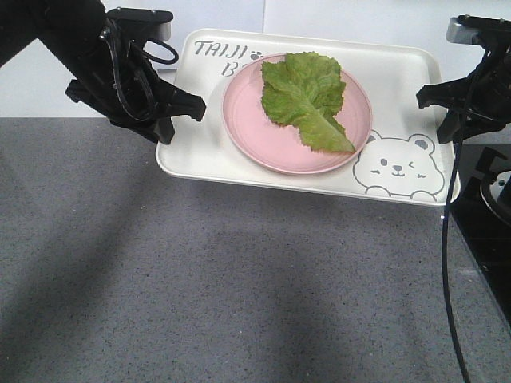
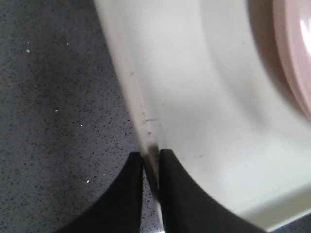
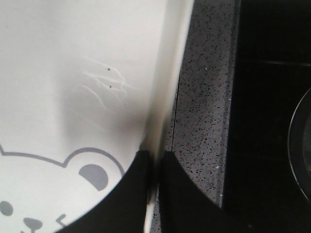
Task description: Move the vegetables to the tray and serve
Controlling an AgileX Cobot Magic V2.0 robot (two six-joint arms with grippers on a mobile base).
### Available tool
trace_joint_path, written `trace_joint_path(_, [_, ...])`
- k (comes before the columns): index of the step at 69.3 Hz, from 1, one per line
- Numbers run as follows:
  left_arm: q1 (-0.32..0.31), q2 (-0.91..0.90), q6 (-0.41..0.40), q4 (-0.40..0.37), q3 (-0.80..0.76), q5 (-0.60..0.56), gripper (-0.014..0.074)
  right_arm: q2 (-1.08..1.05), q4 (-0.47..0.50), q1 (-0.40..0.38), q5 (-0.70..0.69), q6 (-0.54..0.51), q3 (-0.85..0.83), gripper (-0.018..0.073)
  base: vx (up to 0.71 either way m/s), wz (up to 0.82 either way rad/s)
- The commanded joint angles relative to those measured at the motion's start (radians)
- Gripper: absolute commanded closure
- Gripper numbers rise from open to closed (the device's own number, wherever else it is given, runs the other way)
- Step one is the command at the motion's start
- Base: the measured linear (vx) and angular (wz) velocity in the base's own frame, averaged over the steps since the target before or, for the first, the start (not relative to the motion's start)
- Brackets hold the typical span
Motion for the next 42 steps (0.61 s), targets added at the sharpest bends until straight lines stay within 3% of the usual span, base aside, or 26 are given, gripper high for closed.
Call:
trace_joint_path(1, [-0.03,-0.059,0.023,-0.12,-0.039,-0.066,0.0602,-0.059,0.113,0.017,0.031,-0.036,-0.028,0.0565,0.0,0.0])
trace_joint_path(42, [-0.03,-0.059,0.023,-0.12,-0.039,-0.066,0.0602,-0.059,0.113,0.017,0.031,-0.036,-0.028,0.0565,0.0,0.0])
